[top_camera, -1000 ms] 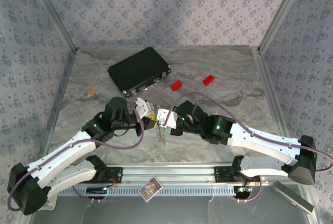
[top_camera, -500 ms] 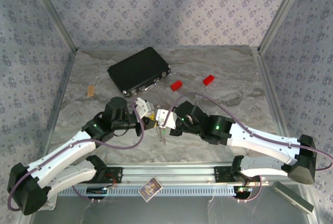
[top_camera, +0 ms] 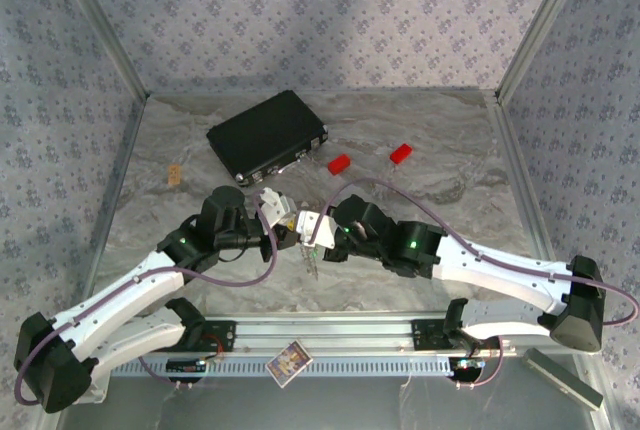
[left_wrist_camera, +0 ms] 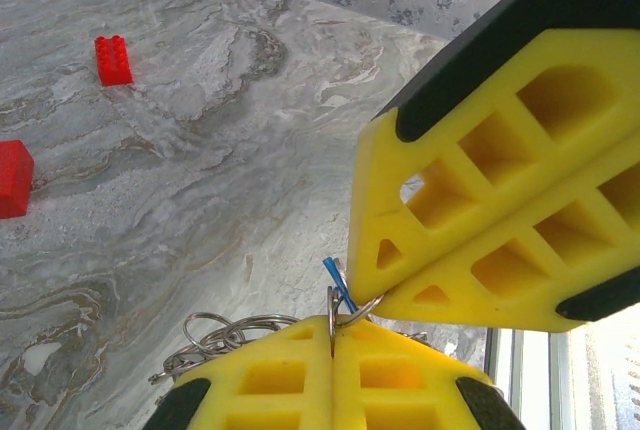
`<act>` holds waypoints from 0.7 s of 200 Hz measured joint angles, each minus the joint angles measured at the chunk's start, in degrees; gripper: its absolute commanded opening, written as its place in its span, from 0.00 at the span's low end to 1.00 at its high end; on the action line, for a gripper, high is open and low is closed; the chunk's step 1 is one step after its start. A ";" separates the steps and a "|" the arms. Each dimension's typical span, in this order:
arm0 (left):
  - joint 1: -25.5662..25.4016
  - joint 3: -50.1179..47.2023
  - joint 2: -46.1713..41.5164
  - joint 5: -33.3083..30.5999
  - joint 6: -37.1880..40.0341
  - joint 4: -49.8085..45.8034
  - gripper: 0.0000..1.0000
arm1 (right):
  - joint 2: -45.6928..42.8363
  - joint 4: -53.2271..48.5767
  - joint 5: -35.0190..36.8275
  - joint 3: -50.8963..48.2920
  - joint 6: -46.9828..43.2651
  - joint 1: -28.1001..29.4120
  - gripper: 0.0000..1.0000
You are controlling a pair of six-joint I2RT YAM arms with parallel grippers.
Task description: Put the keys on the keyring
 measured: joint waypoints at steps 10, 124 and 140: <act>0.00 0.00 0.00 0.00 0.11 0.00 0.00 | 0.00 0.00 0.00 0.00 0.02 -0.02 0.00; -1.70 0.00 0.00 -4.37 5.07 0.66 0.00 | -0.52 -1.07 -2.89 0.11 17.97 -4.63 0.00; -2.27 0.00 0.00 -5.55 6.25 0.66 0.00 | -0.52 -1.14 -3.48 0.11 21.20 -5.29 0.00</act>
